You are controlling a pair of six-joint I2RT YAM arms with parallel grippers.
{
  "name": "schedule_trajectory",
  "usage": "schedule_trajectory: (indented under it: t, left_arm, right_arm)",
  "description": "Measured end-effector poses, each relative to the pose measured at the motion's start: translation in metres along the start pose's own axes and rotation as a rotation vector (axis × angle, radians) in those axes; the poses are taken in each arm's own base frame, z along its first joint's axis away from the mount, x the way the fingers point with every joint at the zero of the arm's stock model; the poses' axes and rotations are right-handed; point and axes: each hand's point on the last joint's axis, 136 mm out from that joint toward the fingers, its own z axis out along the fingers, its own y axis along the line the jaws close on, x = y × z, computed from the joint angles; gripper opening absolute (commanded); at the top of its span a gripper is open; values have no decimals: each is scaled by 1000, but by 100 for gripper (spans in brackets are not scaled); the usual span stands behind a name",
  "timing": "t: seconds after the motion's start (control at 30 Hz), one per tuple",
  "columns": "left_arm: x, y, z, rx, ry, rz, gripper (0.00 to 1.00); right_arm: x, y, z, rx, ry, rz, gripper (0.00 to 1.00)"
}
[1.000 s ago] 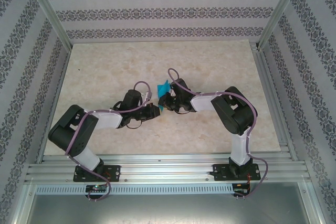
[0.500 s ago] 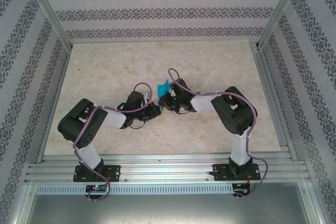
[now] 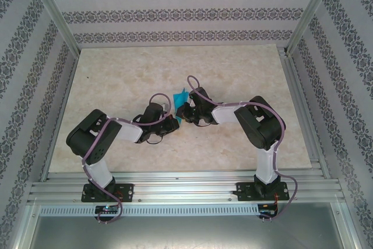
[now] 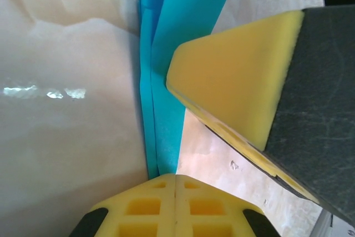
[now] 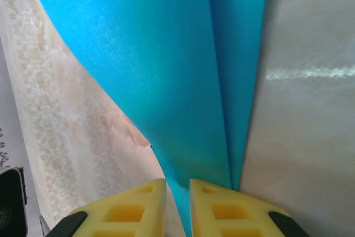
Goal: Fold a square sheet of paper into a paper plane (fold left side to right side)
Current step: Fold the wing for the fifth time at the center of the table.
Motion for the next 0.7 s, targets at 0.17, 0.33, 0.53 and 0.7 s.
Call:
schedule_trajectory:
  t: [0.17,0.33,0.53,0.7]
  left_arm:
    - [1,1,2,-75,-8,8,0]
    - [1,2,3,-117,-6,10,0]
    - [1,2,3,-137,-2,11,0]
    - [1,2,3,-143,-1,10,0]
  right_arm:
    - [-9,0,-9,0,-15,6,19]
    - [-20,6,-20,-14,-46,-12,11]
    - [-17,8,-20,-13,-41,-18,8]
    - [-15,7,-12,-8,-28,-21,8]
